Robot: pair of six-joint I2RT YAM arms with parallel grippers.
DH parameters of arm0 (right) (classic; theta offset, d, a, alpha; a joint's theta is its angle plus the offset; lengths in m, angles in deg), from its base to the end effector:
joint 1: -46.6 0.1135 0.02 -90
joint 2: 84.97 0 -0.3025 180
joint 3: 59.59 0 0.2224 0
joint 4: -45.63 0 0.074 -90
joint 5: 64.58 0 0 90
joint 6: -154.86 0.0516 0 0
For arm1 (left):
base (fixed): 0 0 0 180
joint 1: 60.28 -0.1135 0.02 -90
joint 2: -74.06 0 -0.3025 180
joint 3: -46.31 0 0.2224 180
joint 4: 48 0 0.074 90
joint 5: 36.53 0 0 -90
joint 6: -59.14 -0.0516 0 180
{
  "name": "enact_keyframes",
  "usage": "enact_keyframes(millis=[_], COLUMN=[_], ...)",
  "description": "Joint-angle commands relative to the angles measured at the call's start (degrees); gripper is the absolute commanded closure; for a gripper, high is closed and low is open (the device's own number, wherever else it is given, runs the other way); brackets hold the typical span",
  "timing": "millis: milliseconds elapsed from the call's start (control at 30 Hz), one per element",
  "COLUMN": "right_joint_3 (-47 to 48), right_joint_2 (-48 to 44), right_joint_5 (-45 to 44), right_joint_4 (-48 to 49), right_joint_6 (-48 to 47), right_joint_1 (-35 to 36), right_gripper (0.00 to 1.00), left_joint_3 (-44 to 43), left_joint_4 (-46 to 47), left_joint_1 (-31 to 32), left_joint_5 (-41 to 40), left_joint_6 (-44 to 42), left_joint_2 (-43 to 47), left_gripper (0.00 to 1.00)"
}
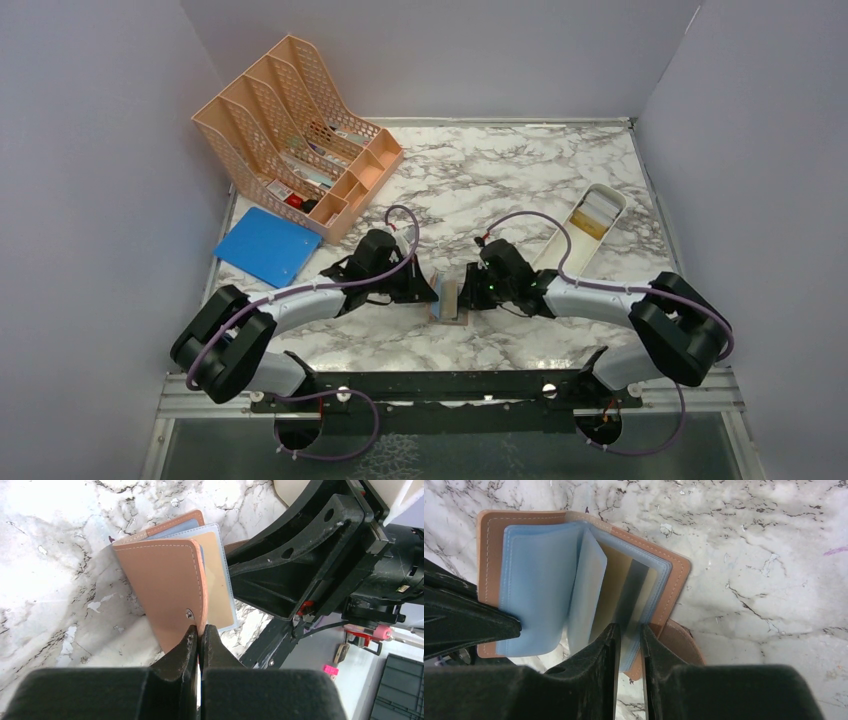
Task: Put the credit cards into the card holder
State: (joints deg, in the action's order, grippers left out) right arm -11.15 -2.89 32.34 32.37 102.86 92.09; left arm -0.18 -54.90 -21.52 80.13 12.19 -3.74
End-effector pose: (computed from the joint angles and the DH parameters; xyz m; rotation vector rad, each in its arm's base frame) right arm 0.1701 0.1820 0.1985 -0.2270 2.5366 0.7843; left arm 0.1730 -0.1686 0.2193 0.1912 2.4752 -1.2257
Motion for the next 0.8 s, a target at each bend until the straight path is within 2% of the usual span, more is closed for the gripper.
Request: enact_keyframes(millis=[0, 167, 367, 633, 767], right_joint_3=[2.3, 6.6, 14.5, 23.0, 25.4], right_joint_2=[-3.4, -8.8, -10.1, -8.9, -9.2], right_joint_5=[-3.0, -8.7, -16.4, -28.7, -34.7], right_joint_4=[-5.0, -13.0, -21.7, -26.8, -27.3], right_joint_6=[-1.7, -6.4, -14.1, -25.3, -33.4], right_joint_1=[0.8, 0.8, 0.8, 0.2, -1.9], right_gripper=[0.72, 0.65, 0.53, 0.4, 0.38], left_joint_3=[-0.4, -0.8, -0.9, -1.5, -1.5], left_joint_4=[-0.3, -3.4, -6.1, -9.5, -10.9], left_joint_1=[0.4, 0.4, 0.0, -0.1, -0.6], left_joint_5=[0.3, -1.4, -3.3, -5.0, -5.7], left_joint_6=[0.2, 0.0, -1.2, -2.5, -3.6], left_joint_2=[-1.1, 0.3, 1.1, 3.9, 4.9], left_gripper=[1.0, 1.0, 0.98, 0.97, 0.95])
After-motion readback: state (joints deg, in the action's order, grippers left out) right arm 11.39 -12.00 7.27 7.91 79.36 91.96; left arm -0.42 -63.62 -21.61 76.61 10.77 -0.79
